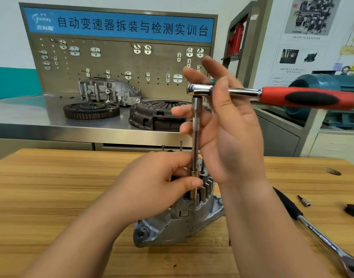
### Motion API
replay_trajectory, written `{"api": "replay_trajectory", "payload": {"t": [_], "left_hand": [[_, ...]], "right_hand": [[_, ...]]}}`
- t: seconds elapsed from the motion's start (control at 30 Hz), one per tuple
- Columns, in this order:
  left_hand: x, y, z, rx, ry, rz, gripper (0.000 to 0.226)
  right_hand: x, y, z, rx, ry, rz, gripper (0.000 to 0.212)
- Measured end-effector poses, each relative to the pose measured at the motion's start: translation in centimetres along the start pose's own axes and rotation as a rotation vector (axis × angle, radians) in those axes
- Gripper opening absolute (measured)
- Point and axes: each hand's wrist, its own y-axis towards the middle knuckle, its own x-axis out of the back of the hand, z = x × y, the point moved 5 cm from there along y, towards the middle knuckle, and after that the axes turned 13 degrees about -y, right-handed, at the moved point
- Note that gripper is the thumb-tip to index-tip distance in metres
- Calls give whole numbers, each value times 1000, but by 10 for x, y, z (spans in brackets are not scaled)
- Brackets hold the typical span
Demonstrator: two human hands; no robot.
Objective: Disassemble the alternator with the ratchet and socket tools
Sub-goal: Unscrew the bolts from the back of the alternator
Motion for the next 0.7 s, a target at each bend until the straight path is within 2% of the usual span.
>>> {"api": "replay_trajectory", "payload": {"t": [0.1, 0.2, 0.3, 0.37, 0.53, 0.7], "left_hand": [[5, -2, -3, -35, 31, 0, 14], [10, -3, -5, -59, 34, 1, 19], [6, -2, -5, -47, 219, 59, 33], [4, 0, -6, -10, 235, 87, 31], [5, 4, -6, 123, 68, 144, 25], [4, 5, -8, 150, -86, 100, 21]], "right_hand": [[5, 2, -9, -191, 205, -10, 30], [8, 0, -16, -305, 247, -35, 35], [5, -1, -18, -294, 213, -38, 33], [4, -1, -18, -267, 187, -42, 33], [3, -1, -18, -250, 181, -59, 32], [1, -1, -17, -218, 134, -64, 31]]}}
